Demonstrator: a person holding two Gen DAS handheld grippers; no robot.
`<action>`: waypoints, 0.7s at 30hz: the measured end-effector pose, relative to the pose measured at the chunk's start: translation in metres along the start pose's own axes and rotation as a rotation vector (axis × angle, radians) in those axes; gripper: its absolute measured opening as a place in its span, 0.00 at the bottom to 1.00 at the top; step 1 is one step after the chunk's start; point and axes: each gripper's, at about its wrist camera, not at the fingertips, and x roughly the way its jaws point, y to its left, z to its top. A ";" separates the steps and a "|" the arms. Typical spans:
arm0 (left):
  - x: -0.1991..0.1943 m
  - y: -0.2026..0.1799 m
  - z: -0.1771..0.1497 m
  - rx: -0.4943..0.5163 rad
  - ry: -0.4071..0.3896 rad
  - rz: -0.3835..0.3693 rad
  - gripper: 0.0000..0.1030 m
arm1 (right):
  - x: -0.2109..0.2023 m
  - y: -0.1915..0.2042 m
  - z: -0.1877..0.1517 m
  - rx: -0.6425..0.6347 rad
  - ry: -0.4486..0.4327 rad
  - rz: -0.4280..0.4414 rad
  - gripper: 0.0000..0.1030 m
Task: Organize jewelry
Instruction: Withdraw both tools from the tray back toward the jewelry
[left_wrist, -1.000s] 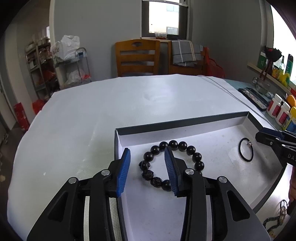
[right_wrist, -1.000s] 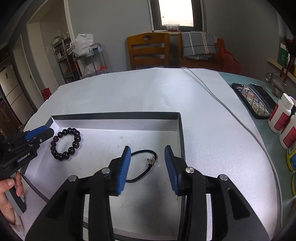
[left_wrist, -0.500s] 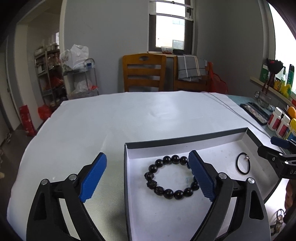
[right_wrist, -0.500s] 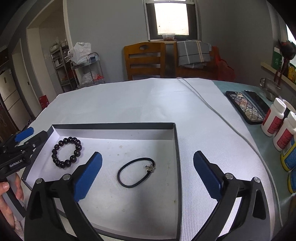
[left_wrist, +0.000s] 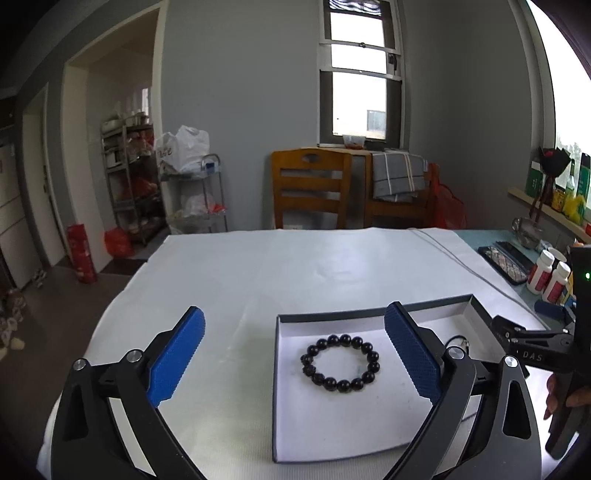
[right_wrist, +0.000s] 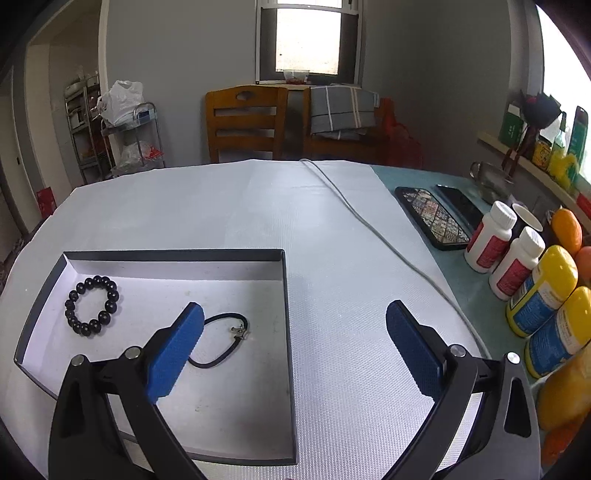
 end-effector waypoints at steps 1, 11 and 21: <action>-0.008 -0.001 -0.003 0.014 -0.001 0.011 0.97 | -0.003 0.000 0.000 -0.005 -0.007 0.019 0.95; -0.053 -0.002 -0.063 0.120 0.066 0.028 0.97 | -0.020 0.037 -0.010 -0.174 -0.018 0.200 0.94; -0.074 0.005 -0.106 0.171 0.163 -0.079 0.97 | -0.087 0.028 -0.062 -0.311 -0.071 0.231 0.94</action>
